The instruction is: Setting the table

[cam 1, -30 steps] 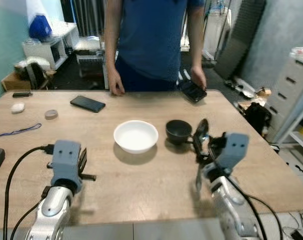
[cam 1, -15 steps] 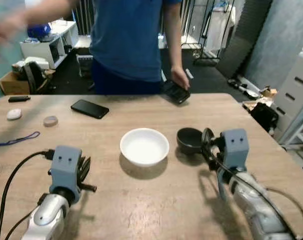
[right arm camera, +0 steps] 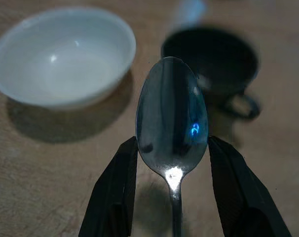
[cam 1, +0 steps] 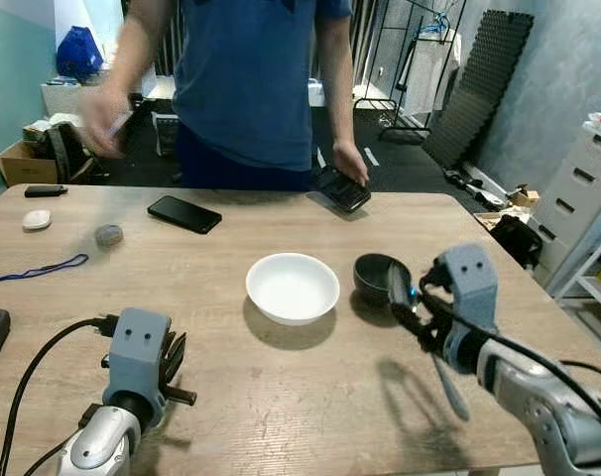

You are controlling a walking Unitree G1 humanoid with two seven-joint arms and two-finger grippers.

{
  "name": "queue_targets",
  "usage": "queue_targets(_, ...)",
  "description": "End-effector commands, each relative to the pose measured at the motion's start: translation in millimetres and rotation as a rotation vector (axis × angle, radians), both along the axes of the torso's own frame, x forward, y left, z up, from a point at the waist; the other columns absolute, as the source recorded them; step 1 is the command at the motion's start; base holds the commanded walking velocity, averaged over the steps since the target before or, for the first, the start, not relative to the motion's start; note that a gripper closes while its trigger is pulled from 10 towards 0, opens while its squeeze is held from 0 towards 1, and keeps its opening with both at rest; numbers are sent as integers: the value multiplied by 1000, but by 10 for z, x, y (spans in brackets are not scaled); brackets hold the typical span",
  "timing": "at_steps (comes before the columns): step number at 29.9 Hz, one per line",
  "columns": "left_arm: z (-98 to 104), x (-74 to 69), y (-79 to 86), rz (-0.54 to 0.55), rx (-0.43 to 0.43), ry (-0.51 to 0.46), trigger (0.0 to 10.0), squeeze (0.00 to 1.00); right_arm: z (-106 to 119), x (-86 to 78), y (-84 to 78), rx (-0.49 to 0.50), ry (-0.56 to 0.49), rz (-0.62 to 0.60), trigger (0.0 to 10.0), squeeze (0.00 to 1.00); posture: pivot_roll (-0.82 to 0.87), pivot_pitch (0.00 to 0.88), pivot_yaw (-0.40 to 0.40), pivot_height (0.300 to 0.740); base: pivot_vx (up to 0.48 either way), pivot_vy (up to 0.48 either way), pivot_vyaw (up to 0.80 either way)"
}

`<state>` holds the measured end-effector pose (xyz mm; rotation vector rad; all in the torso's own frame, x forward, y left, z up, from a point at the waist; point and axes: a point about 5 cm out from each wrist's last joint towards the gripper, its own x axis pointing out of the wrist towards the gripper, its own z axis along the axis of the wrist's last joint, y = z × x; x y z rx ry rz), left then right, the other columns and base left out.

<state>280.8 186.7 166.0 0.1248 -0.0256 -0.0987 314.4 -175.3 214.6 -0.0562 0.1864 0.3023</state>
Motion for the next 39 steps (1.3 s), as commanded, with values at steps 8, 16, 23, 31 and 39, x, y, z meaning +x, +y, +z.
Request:
queue_targets(8, -74, -53, -29, 15, 7, 34, 10000, 0, -244, 253, 152, 87, 82, -117, 10000, 0, 79, 146, -3, 740, 0, 0, 0)
queue_targets(16, -69, -71, -2, 29, 10, 37, 10000, 0, -234, 282, 128, 22, 52, -110, 10000, 0, 80, 155, -4, 740, 0, 0, 0)
queue_targets(23, -70, -72, -27, 27, 8, 37, 10000, 0, -392, 282, 145, -22, 82, -109, 10000, 0, 84, 160, -1, 740, 0, 0, 0)
queue_targets(31, -59, -70, -5, 33, 12, 37, 10000, 0, -527, 291, 120, -50, 103, -124, 10000, 910, 88, 159, 1, 740, 0, 0, 0)
queue_targets(39, -63, -73, -7, 32, 10, 38, 10000, 0, -350, 257, 12, -25, 57, -162, 10000, 1000, 79, 158, 1, 740, 0, 0, 0)
